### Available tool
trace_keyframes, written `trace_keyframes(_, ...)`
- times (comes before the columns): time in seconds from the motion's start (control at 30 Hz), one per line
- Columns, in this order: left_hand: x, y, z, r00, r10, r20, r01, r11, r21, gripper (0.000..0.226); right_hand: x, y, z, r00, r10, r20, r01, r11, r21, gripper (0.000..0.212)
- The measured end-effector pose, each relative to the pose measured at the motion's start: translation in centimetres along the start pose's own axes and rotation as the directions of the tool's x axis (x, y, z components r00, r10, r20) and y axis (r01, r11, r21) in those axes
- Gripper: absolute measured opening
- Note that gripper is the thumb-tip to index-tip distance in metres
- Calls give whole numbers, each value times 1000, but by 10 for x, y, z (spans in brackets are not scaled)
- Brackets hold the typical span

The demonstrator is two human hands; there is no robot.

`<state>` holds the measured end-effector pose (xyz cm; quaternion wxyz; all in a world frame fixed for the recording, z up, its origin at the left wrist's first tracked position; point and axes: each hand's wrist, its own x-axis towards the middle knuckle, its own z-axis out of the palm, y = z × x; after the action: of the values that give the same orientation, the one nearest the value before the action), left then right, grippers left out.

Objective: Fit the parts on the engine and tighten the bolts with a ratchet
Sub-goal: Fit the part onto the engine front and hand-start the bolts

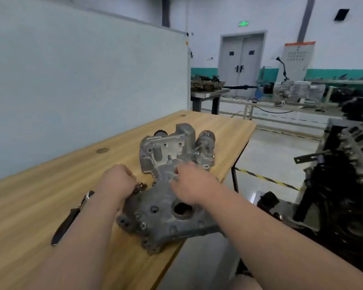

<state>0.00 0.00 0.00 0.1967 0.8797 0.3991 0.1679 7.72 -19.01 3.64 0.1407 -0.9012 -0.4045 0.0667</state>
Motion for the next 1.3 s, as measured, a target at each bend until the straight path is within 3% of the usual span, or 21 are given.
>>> trace_keyframes(0.07, 3, -18, 6, 997, -55, 57, 48, 992, 114, 24, 1, -10, 18, 998, 5, 63, -4, 1000, -15, 52)
trace_keyframes(0.17, 9, -32, 21, 992, -54, 111, 30, 977, 210, 31, -1, -9, 43, 999, 20, 46, -19, 999, -28, 55)
trace_keyframes(0.33, 19, -34, 26, 997, -19, 79, 7, 990, 138, 34, 1, -6, 47, 999, 34, -29, -35, 999, -21, 50)
trace_keyframes(0.47, 22, -33, 26, 985, 93, 147, -111, 987, 119, 42, 0, -7, 49, 997, 35, -62, -36, 999, -7, 47)
trace_keyframes(0.67, 28, -28, 27, 949, 269, 167, -286, 954, 90, 23, -3, -5, 49, 995, 33, -95, -30, 999, 27, 43)
trace_keyframes(0.87, 29, -32, 27, 958, 234, 166, -256, 959, 124, 3, -3, -5, 50, 993, 29, -110, -25, 999, 39, 39)
trace_keyframes(1.0, 29, -33, 28, 965, 214, 151, -237, 959, 156, 6, -4, -5, 50, 993, 27, -118, -21, 999, 50, 38)
trace_keyframes(1.07, 29, -31, 30, 985, 158, 62, -159, 987, 4, 11, -4, -5, 50, 992, 31, -122, -25, 998, 52, 37)
trace_keyframes(1.1, 30, -29, 30, 995, 85, 46, -75, 977, -198, 14, -4, -6, 50, 992, 34, -125, -27, 998, 54, 37)
trace_keyframes(1.17, 31, -20, 25, 983, -100, 154, 175, 753, -634, 17, -4, -6, 51, 991, 35, -133, -29, 998, 50, 38)
trace_keyframes(1.2, 33, -17, 23, 965, -159, 209, 262, 628, -733, 16, -3, -6, 51, 990, 35, -136, -29, 999, 45, 39)
trace_keyframes(1.23, 36, -15, 21, 954, -189, 233, 300, 569, -766, 16, -3, -6, 51, 990, 35, -137, -29, 999, 42, 39)
trace_keyframes(1.3, 43, -12, 19, 947, -194, 255, 321, 560, -764, 15, -2, -6, 51, 989, 34, -142, -28, 999, 46, 40)
